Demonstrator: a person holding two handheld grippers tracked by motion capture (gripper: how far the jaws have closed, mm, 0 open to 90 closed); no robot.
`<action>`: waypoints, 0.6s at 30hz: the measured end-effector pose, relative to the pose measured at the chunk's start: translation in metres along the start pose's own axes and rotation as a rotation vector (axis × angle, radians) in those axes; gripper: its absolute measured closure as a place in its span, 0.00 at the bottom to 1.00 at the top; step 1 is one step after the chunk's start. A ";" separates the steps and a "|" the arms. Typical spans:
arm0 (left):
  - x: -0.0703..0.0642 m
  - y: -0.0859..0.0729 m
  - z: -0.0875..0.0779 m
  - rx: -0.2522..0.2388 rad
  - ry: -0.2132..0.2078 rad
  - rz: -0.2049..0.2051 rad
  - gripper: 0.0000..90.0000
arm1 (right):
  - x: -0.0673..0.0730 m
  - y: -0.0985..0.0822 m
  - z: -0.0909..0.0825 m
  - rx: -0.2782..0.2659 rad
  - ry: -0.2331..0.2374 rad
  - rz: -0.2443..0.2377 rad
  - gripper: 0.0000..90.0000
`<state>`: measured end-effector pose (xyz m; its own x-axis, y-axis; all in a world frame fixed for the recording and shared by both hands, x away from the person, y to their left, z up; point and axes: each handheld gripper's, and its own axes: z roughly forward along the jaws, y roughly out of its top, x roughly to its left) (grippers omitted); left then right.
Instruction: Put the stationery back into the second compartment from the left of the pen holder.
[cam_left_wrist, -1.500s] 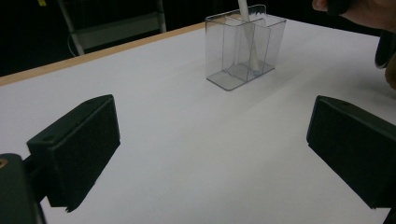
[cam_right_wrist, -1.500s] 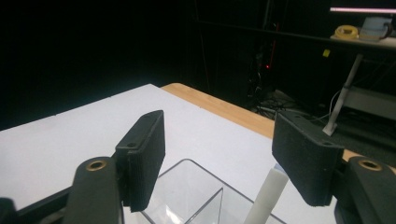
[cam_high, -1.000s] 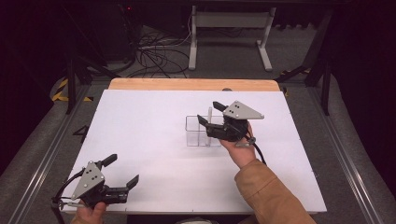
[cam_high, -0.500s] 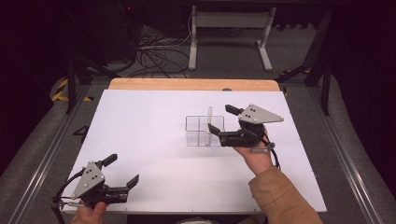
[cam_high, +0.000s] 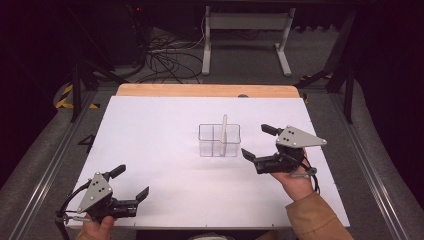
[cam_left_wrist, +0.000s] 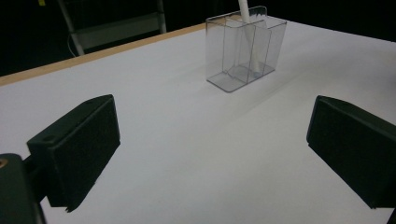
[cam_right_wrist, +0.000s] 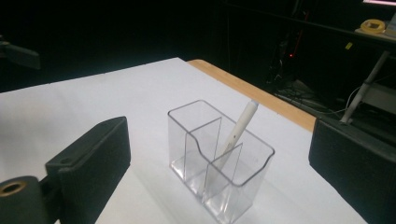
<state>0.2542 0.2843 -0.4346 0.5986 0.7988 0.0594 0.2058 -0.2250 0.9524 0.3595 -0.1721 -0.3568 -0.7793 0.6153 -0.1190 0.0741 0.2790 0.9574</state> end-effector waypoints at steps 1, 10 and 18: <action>0.000 0.000 0.000 -0.002 0.000 -0.002 0.04 | -0.001 -0.003 -0.003 0.001 0.006 0.005 0.07; 0.000 0.000 0.000 0.002 0.001 0.009 0.04 | -0.005 -0.029 -0.021 0.033 0.023 0.026 0.03; 0.000 0.000 0.000 0.000 0.001 0.001 0.04 | -0.006 -0.058 -0.031 0.021 0.045 0.045 0.00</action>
<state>0.2546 0.2841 -0.4347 0.5980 0.7992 0.0610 0.2050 -0.2261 0.9523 0.3406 -0.2147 -0.4034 -0.8022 0.5936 -0.0640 0.1219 0.2678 0.9557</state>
